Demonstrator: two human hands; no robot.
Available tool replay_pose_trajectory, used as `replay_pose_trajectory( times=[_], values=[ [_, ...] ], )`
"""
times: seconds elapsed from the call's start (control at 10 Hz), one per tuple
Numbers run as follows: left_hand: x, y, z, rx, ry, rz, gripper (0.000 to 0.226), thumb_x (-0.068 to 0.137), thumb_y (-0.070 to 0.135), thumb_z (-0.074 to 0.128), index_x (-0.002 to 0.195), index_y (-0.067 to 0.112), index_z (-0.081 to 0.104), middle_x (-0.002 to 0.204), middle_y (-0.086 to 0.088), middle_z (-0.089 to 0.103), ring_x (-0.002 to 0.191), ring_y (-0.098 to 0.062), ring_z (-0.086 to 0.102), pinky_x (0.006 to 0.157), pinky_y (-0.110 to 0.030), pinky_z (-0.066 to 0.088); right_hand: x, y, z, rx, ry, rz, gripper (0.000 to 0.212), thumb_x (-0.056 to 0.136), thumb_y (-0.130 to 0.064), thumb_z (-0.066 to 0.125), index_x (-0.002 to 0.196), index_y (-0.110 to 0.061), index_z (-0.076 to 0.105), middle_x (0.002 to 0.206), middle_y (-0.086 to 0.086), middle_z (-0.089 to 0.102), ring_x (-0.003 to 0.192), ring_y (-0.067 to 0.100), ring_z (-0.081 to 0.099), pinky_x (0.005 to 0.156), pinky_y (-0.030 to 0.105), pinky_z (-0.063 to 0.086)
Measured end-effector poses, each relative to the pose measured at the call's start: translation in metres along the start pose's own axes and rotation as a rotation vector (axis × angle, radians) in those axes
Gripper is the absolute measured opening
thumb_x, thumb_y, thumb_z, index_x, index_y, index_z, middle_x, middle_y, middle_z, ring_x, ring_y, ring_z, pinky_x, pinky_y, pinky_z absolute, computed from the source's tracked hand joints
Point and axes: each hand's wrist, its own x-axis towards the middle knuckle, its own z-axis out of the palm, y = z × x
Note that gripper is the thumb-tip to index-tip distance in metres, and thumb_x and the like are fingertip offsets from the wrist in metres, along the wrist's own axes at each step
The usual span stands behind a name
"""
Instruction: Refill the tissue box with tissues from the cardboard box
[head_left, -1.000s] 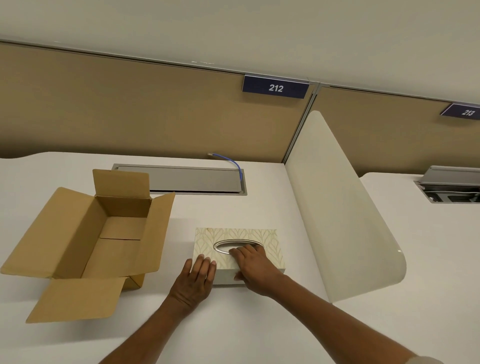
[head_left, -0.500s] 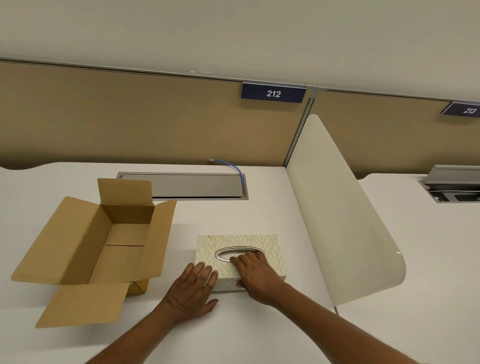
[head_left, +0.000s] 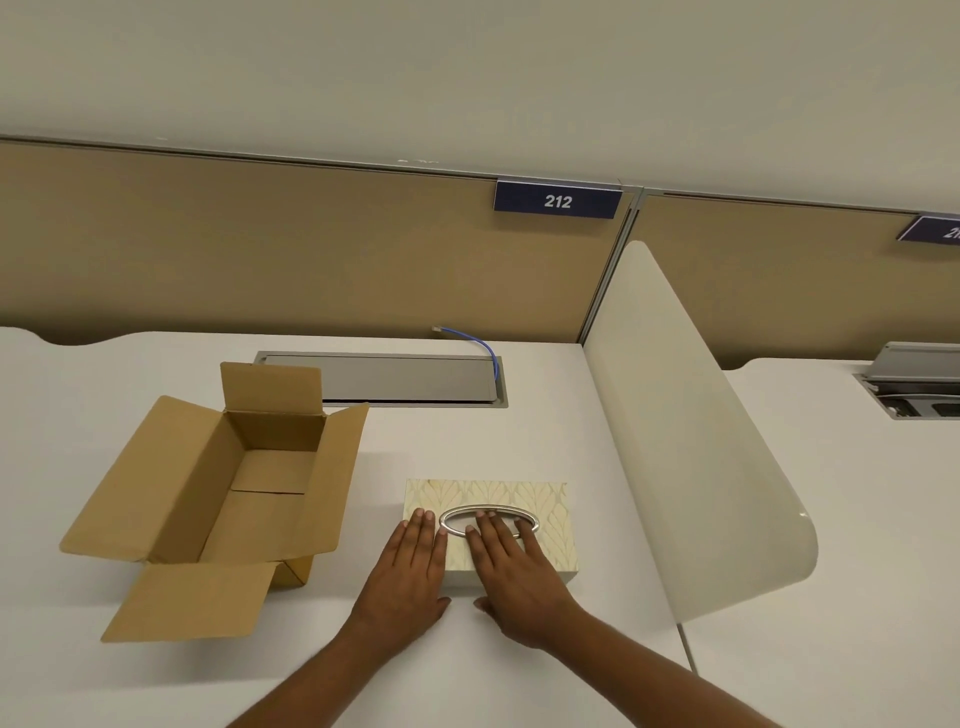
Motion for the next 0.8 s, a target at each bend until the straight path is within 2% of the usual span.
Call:
replay_pose_trajectory(
  times=[0.1,0.2,0.3,0.4,0.5,0.6,0.7,0.8],
  values=[
    [-0.001,-0.001,-0.010,0.024,0.007,0.014,0.099,0.060,0.062,0.075,0.131,-0.004,0.051,0.135,-0.030,0.050,0.125,-0.044,0.049,0.106,-0.053,0.032,0.003,0.005,-0.009,-0.028,-0.022,-0.020,0.086,0.086,-0.047,0.064,0.148,-0.001,0.027,0.153,0.025,0.029,0.140,0.040,0.029,0.112,0.054,0.022],
    [-0.005,-0.004,-0.018,0.042,0.010,0.024,0.097,0.062,0.066,0.071,0.132,0.002,0.052,0.137,-0.027,0.050,0.126,-0.043,0.048,0.106,-0.052,0.034,0.001,0.010,-0.014,-0.034,-0.049,-0.043,0.084,0.091,-0.045,0.055,0.151,-0.002,0.015,0.156,0.025,0.019,0.142,0.043,0.020,0.113,0.054,0.016],
    [-0.007,-0.011,-0.024,0.048,-0.002,0.020,0.096,0.061,0.069,0.069,0.130,0.005,0.055,0.138,-0.026,0.050,0.127,-0.044,0.047,0.113,-0.054,0.026,-0.002,0.015,-0.016,-0.030,-0.068,-0.059,0.086,0.091,-0.046,0.055,0.151,-0.002,0.012,0.156,0.026,0.018,0.141,0.044,0.021,0.113,0.055,0.019],
    [-0.011,-0.016,-0.029,0.048,-0.033,0.024,0.095,0.063,0.071,0.065,0.129,0.004,0.056,0.139,-0.027,0.048,0.128,-0.045,0.045,0.112,-0.055,0.024,-0.002,0.018,-0.021,-0.029,-0.082,-0.076,0.086,0.090,-0.048,0.055,0.151,-0.002,0.016,0.156,0.025,0.021,0.141,0.043,0.021,0.112,0.054,0.021],
    [-0.017,-0.016,-0.038,0.064,-0.032,0.045,0.092,0.067,0.070,0.061,0.131,0.003,0.053,0.142,-0.027,0.044,0.131,-0.045,0.042,0.115,-0.050,0.007,-0.001,0.018,-0.029,-0.018,-0.092,-0.097,0.086,0.091,-0.052,0.049,0.151,-0.003,0.013,0.157,0.024,0.015,0.144,0.042,0.014,0.113,0.053,0.018],
    [-0.019,-0.016,-0.055,0.081,0.024,0.034,0.090,0.073,0.068,0.054,0.135,0.003,0.046,0.145,-0.027,0.040,0.134,-0.045,0.036,0.113,-0.047,0.004,0.002,0.015,-0.043,-0.019,-0.049,-0.052,0.087,0.092,-0.059,0.041,0.152,-0.004,0.010,0.159,0.022,0.006,0.145,0.042,0.002,0.113,0.056,0.015],
    [-0.016,-0.024,-0.086,0.114,0.192,0.001,0.088,0.081,0.067,0.044,0.140,0.002,0.036,0.150,-0.027,0.032,0.138,-0.045,0.028,0.114,-0.049,0.007,0.015,0.013,-0.069,-0.012,0.017,0.048,0.096,0.089,-0.072,0.025,0.152,-0.007,-0.006,0.157,0.021,-0.015,0.143,0.040,-0.018,0.113,0.056,-0.002],
    [-0.011,-0.036,-0.114,0.116,0.349,-0.017,0.090,0.084,0.067,0.041,0.143,0.000,0.028,0.153,-0.028,0.023,0.142,-0.046,0.018,0.113,-0.053,0.012,0.031,0.009,-0.094,-0.013,0.060,0.119,0.102,0.083,-0.081,0.015,0.144,-0.013,-0.031,0.150,0.019,-0.037,0.137,0.037,-0.036,0.111,0.056,-0.018]
  ],
)
